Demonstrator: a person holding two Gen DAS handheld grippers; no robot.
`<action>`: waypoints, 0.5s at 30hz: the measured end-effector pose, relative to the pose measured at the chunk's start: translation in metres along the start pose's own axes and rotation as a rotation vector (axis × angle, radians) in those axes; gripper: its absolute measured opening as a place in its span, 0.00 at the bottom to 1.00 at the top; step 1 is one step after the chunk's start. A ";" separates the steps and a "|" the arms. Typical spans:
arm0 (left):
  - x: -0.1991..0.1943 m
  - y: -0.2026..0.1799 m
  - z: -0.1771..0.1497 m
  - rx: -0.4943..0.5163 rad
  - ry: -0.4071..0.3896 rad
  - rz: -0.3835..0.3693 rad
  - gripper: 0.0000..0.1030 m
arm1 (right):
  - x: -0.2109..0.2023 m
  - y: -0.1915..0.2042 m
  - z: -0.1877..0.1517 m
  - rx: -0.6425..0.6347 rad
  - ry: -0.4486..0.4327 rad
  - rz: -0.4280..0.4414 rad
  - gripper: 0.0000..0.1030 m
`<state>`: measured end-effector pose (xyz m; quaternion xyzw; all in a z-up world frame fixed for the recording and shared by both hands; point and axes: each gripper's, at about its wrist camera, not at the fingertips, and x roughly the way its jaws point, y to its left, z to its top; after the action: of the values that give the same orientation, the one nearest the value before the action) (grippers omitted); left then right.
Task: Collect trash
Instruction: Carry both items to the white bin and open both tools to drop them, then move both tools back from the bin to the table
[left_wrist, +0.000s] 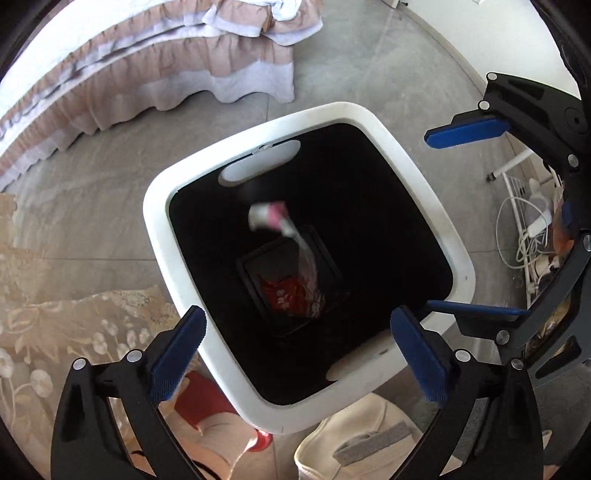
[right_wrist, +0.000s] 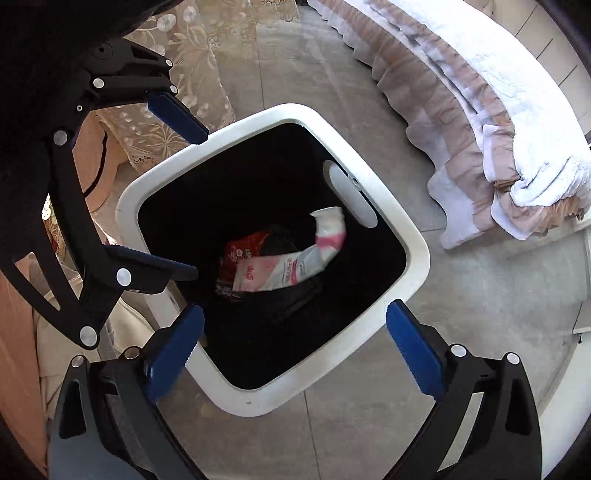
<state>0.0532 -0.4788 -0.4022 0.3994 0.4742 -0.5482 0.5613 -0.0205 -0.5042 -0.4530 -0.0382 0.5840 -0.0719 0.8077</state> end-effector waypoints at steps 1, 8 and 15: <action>-0.001 0.000 0.000 -0.001 -0.002 -0.003 0.96 | 0.000 -0.002 0.000 0.011 -0.003 0.006 0.95; -0.008 0.004 0.003 -0.008 -0.022 0.009 0.96 | -0.011 -0.008 0.010 0.037 -0.046 0.006 0.95; -0.045 0.010 -0.001 -0.063 -0.108 0.043 0.95 | -0.041 -0.007 0.020 0.048 -0.131 -0.028 0.95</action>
<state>0.0649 -0.4665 -0.3598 0.3615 0.4514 -0.5418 0.6099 -0.0149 -0.5052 -0.4076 -0.0315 0.5275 -0.0945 0.8437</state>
